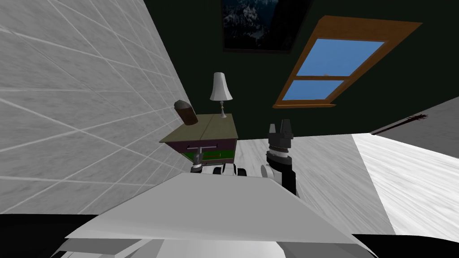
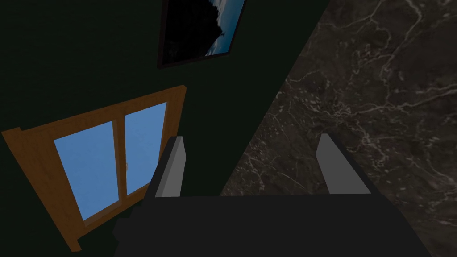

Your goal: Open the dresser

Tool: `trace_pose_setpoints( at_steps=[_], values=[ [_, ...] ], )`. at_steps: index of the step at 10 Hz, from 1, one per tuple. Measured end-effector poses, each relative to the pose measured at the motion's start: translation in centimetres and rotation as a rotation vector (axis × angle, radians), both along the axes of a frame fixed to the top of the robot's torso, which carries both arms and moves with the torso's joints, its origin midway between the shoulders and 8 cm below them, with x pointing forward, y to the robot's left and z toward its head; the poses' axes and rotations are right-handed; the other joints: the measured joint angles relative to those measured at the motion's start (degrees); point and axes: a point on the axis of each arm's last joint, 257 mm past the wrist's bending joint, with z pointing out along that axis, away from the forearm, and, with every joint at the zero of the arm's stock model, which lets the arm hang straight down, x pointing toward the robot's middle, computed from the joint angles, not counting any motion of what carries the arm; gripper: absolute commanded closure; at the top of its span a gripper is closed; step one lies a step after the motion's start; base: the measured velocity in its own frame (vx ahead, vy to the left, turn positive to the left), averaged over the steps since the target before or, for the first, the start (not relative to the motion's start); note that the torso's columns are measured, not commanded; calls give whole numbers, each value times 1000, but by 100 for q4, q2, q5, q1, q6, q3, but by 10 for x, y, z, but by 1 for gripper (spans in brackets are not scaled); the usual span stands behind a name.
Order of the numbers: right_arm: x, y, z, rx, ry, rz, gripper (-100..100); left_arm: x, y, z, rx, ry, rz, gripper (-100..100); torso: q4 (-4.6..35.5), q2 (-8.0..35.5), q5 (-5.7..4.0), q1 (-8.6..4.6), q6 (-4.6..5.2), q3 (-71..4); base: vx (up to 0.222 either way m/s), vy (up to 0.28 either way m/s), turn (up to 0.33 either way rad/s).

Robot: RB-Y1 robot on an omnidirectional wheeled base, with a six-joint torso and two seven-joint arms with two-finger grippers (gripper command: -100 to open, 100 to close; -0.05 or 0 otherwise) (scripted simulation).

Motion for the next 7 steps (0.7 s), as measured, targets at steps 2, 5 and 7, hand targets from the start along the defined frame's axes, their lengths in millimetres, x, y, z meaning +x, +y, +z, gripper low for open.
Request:
trace_pose_setpoints(
  at_steps=[2,5,7],
  values=[
    [0,0,0,0,0,0,0,11,3,7,2,1,-9,100,20,54,-11,-14,-10,30,-193,-51,41],
    [0,0,0,0,0,0,0,27,11,9,2,22,-14,100,36,31,-35,-36,-6,8,-155,-60,35],
    [0,0,0,0,0,0,0,30,14,10,2,33,-15,100,48,30,-46,-35,-3,4,-62,-12,0]
  ],
)
